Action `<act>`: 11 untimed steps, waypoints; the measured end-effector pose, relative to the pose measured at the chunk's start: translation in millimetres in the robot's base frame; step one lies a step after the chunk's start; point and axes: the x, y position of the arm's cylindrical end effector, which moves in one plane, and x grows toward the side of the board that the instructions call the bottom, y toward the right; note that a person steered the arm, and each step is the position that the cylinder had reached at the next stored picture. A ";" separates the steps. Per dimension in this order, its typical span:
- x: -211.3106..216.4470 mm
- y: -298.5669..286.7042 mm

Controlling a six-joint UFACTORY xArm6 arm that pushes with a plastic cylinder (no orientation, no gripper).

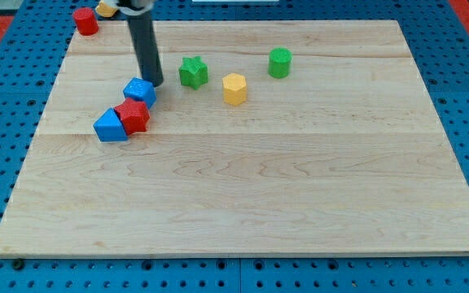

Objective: Move the blue cube towards the right of the board

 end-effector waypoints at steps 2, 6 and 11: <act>-0.6 -59.8; 34.5 15.1; 95.8 -34.7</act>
